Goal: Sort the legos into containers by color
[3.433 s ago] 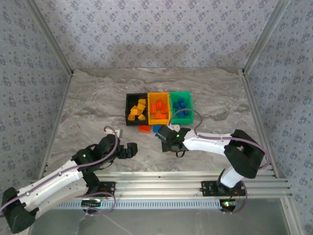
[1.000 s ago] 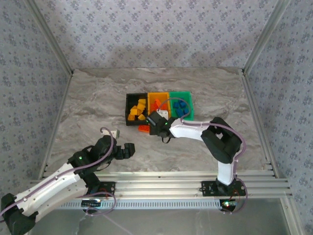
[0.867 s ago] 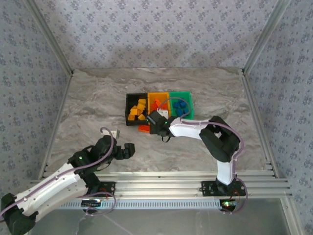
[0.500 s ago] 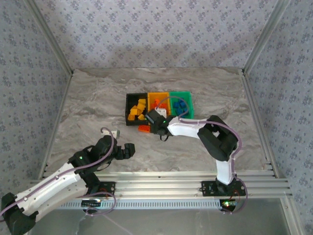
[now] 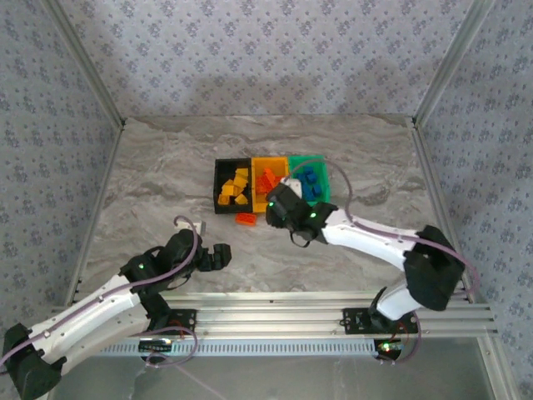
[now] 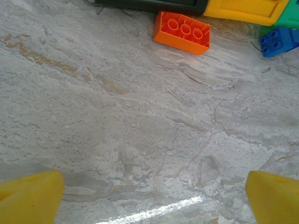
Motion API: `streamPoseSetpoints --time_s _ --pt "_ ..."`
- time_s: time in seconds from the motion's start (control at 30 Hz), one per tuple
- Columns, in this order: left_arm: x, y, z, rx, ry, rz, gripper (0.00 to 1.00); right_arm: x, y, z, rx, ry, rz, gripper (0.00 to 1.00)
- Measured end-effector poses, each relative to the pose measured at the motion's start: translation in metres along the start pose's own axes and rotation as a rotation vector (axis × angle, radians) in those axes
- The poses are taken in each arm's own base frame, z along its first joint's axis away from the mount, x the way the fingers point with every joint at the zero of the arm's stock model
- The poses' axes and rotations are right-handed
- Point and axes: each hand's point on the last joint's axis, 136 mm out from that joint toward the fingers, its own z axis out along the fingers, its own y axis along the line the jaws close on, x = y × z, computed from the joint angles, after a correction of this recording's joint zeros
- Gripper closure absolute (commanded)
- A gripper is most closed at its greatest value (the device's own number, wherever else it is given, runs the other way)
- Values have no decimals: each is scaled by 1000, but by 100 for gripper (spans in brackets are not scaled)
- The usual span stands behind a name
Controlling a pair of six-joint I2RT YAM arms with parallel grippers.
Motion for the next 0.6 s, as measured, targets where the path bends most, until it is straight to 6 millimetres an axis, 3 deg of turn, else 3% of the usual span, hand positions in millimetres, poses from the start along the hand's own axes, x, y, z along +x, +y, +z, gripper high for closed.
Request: streamPoseSetpoints --time_s 0.1,0.17,0.33,0.4,0.5,0.6 --pt "0 -1 2 0 2 -1 0 -32 -28 1 47 -39 59 67" --pt "0 -1 3 -1 6 -3 0 -41 -49 7 94 -27 88 67" --pt "1 -1 2 5 12 -3 0 -86 -80 51 168 12 147 63" --pt "1 -2 2 8 13 -4 0 -101 -88 64 180 19 157 56" --pt "1 -3 1 13 11 -5 0 -110 -92 71 181 27 149 37" --pt "1 -3 1 14 10 -5 0 -112 -90 68 175 28 134 33"
